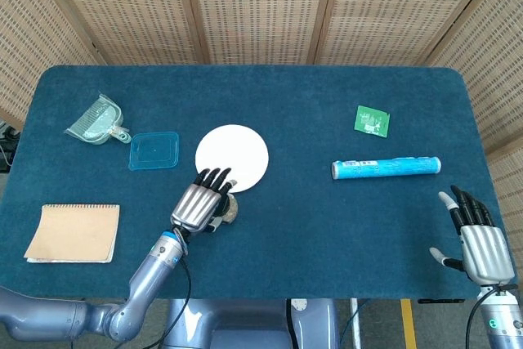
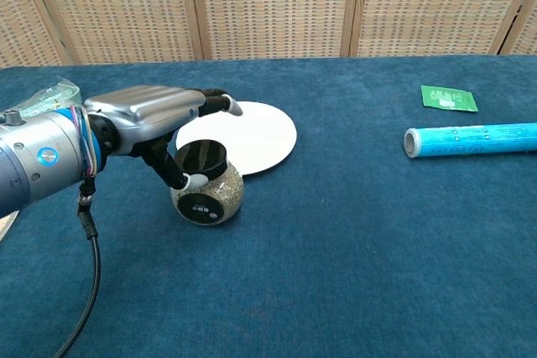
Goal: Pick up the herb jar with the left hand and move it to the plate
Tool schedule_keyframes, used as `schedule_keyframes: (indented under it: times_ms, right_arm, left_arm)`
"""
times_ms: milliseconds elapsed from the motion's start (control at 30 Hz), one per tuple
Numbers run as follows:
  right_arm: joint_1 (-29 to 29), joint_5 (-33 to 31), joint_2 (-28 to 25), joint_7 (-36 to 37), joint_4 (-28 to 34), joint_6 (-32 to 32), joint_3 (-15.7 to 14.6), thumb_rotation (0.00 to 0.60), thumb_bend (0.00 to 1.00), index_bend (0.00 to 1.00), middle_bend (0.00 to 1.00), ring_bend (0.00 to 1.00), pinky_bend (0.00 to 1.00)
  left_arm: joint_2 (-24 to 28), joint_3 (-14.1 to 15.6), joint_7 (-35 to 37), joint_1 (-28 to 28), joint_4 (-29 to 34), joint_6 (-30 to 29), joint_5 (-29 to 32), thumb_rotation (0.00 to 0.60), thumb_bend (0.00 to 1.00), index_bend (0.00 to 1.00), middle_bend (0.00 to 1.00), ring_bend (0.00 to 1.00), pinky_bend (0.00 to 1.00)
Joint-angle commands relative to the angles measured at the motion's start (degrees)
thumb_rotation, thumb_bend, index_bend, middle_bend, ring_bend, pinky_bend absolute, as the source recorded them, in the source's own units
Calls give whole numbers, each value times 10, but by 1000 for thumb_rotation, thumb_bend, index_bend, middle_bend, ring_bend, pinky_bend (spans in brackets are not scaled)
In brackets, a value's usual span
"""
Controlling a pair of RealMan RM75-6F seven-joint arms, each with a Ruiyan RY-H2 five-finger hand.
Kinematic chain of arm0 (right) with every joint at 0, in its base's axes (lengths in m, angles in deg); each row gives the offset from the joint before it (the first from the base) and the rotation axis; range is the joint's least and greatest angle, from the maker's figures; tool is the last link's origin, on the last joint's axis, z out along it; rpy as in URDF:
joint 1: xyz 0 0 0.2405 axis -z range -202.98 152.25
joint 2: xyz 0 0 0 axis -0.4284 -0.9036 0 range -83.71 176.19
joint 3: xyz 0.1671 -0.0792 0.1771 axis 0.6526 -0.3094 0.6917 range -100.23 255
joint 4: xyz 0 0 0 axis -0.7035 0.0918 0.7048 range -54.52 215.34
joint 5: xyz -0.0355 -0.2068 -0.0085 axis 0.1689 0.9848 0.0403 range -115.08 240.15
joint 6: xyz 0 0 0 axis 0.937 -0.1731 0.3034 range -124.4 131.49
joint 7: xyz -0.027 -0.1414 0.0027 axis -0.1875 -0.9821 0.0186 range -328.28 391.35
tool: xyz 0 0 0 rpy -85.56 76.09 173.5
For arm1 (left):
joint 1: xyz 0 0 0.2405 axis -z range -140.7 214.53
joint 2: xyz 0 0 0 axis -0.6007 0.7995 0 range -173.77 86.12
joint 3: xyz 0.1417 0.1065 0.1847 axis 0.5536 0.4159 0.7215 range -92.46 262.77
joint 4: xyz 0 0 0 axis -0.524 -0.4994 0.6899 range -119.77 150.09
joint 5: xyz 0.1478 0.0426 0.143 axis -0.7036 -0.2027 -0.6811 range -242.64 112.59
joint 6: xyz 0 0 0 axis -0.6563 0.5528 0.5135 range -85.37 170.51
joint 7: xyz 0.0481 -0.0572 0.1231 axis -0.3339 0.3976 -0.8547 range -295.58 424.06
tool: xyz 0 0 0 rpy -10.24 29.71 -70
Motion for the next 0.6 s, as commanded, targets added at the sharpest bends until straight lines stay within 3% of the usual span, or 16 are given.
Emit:
schedule_keyframes:
  times_ms: [33,400,600]
  right_arm:
    - [0,0,0,-1,0,0,0,600,30,92,0,0,100]
    - [0,-1,-1,0,-1,2,1,600,33,92,0,0,101]
    - [1,1,0,-5,1,4,0,600,31,91,0,0,100]
  left_arm:
    - [9,2,11,0,5,-1,-5,600,320,50,0,0,0]
    - [79,25,106,-53,85,-71,-133,600,317,36,0,0,0]
    - [141,75,155,-116,122,-140,-238,600,317,16,0,0,0]
